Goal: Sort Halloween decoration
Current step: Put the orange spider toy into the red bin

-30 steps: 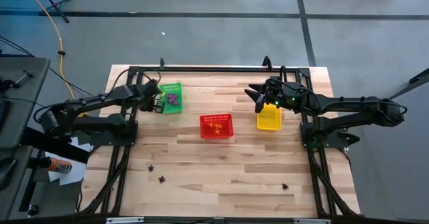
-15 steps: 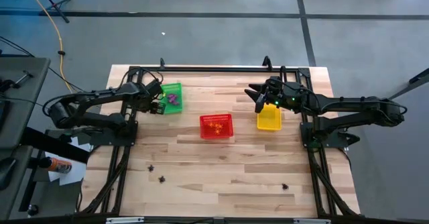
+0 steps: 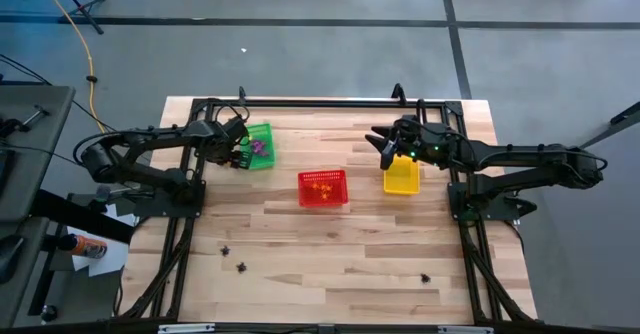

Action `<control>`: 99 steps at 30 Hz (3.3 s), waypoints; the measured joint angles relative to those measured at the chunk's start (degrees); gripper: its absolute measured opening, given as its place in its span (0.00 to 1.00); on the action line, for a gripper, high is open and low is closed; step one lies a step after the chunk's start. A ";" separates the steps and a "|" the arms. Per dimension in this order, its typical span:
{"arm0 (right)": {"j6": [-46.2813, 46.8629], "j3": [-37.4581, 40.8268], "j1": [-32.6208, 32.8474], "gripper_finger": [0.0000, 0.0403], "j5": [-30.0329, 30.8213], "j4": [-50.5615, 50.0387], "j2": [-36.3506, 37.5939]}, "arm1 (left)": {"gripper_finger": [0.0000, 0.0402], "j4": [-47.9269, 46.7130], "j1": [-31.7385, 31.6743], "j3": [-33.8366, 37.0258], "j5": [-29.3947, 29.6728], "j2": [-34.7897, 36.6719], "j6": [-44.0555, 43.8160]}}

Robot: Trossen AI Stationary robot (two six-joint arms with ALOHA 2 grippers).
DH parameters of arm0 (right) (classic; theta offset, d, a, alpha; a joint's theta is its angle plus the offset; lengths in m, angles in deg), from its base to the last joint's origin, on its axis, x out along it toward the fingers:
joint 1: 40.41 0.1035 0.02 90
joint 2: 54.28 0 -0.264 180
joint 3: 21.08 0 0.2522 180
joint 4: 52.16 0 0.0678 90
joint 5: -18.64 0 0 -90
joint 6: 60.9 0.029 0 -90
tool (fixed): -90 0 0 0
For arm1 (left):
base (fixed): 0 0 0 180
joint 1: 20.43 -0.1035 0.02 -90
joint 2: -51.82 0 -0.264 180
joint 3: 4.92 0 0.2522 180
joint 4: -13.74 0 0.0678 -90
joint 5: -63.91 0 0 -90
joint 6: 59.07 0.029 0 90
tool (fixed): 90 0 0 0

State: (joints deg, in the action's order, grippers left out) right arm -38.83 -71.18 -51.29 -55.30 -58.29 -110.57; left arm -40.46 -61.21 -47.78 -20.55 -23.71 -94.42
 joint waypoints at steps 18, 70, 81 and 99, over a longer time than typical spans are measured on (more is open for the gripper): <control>-0.02 0.00 0.02 0.44 -0.17 -4.01 0.00 | 0.01 -2.56 0.10 0.69 -7.20 7.25 0.57; -16.11 0.00 2.95 0.44 -22.03 21.62 0.02 | 0.00 64.76 29.38 -11.58 -13.52 13.93 14.60; -16.13 0.00 2.91 0.44 -21.92 21.58 0.02 | 0.00 64.70 30.12 -11.58 -13.29 13.93 14.53; -18.09 0.00 2.91 0.44 -15.65 23.92 0.02 | 0.00 15.54 33.83 -41.52 -16.85 -17.64 31.41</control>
State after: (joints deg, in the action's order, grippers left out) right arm -56.92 -71.17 -48.38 -70.95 -34.37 -110.55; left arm -24.93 -27.37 -89.31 -37.40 -41.34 -63.01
